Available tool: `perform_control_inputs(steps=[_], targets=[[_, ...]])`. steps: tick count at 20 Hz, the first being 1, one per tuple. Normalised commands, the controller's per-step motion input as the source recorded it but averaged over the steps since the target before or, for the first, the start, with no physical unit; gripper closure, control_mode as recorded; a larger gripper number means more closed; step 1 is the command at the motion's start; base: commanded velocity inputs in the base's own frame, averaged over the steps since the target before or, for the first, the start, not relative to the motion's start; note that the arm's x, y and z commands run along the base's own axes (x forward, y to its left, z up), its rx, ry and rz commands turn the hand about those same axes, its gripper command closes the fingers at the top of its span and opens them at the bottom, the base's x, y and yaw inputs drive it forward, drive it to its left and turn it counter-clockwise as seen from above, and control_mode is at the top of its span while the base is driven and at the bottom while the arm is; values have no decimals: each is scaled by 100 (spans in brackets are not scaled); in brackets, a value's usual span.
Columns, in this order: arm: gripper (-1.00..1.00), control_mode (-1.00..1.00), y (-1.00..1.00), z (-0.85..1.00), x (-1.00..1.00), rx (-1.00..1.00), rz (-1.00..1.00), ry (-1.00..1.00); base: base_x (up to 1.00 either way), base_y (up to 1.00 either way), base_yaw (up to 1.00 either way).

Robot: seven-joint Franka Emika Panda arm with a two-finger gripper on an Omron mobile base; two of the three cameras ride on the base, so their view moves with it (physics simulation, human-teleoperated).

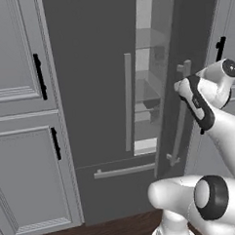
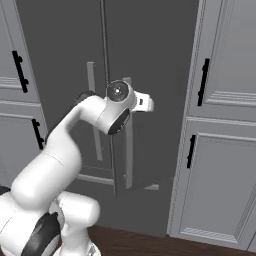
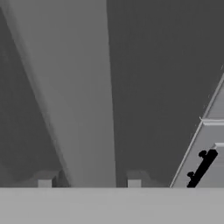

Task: Take the strawberry from the fridge and place it on top of the pancake, located on the dining counter.

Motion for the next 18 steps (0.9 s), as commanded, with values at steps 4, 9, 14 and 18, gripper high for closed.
perform_control_inputs(steps=[4, 9, 14, 18], targets=[[100, -100, -100, -27, -100, 1, 0, 14, 0, 0, 0], [100, -100, -100, -24, -100, 4, -1, 7, 0, 0, 0], [-100, -100, -78, 1, -100, 4, -9, 14, 0, 0, 0], [-100, -100, 31, 61, -81, -15, -6, 8, 0, 0, 0]])
